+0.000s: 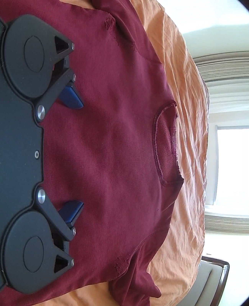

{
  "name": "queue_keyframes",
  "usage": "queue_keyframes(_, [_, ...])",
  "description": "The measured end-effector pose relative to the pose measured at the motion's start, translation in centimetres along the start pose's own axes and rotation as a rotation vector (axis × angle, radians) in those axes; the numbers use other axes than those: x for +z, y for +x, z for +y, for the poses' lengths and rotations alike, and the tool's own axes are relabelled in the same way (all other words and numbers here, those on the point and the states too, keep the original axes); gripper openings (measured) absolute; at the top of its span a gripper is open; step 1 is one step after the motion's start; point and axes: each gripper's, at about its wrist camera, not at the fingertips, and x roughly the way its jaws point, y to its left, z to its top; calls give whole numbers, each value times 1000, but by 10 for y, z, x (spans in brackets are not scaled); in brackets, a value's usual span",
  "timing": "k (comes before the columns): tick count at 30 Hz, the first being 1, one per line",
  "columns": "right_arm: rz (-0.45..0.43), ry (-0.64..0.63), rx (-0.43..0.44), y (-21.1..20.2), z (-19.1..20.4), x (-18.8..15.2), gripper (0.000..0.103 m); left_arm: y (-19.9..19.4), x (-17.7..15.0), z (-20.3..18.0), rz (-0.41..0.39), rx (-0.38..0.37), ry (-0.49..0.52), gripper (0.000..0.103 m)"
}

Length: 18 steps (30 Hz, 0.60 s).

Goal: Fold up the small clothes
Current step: 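Grasp the sweater sleeve cuff with the right gripper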

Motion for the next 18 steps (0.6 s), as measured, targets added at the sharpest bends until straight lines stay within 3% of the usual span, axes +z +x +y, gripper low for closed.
queue_keyframes(4, [83, 122, 83, 25, -18, -6, 103, 2, 1, 0, 2, 0, -5, 103])
queue_keyframes(12, [114, 226, 294, 30, -29, -24, 100, 3, 0, -2, 0, 8, 4, 103])
queue_keyframes(18, [151, 279, 358, 29, -26, -37, 93, 3, -1, -4, -3, 18, 14, 103])
